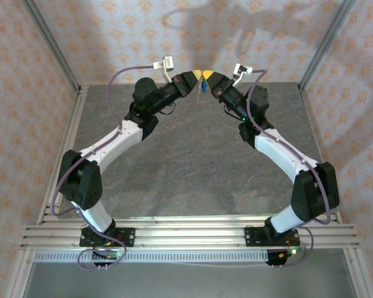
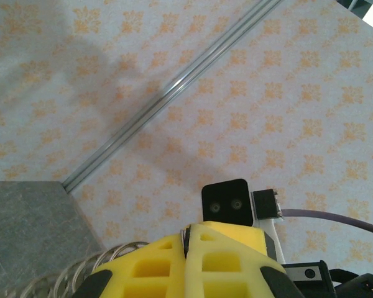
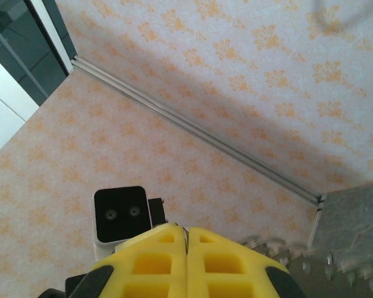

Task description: Put the keys on the keyring

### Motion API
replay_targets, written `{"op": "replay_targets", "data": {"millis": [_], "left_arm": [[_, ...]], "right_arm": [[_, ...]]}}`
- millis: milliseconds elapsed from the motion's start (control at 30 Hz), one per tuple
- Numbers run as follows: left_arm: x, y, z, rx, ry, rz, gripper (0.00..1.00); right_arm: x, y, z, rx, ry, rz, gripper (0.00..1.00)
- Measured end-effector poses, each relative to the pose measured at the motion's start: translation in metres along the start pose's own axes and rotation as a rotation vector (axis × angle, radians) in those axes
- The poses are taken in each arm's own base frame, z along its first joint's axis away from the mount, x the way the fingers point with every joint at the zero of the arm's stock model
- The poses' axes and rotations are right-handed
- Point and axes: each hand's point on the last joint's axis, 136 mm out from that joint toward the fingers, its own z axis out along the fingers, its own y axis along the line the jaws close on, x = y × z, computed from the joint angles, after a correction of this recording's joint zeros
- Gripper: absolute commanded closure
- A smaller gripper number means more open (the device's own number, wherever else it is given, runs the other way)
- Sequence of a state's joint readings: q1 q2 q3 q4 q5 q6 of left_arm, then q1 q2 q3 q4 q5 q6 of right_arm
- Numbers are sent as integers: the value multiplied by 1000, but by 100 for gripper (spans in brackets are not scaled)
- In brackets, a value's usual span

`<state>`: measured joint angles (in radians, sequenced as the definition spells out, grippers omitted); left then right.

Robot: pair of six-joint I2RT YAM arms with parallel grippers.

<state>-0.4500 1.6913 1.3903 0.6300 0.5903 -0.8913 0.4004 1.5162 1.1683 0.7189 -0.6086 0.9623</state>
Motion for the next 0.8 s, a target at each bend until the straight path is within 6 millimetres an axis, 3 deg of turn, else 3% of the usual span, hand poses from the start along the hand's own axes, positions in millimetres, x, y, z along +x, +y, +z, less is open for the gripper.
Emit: {"op": "replay_targets", "data": {"millis": [133,300,433,600,800], "left_arm": [[3,3,0,-11,12,-4,99],[7,5,1,-39,54,28,67],[0,0,1,-32,86,62,56],[-17,-9,-4,-14,143,127,53],[-27,-41,-9,51,235,214,56]], "right_arm": [[1,-3,-2,16,2,-9,100],[-1,-10,-8,37,33,-17,100],[-16,-27,-21,75,65,-23,100],[-27,-30,-30,92,137,-59,100],[-24,-3,-31,39,260,-148,100]]}}
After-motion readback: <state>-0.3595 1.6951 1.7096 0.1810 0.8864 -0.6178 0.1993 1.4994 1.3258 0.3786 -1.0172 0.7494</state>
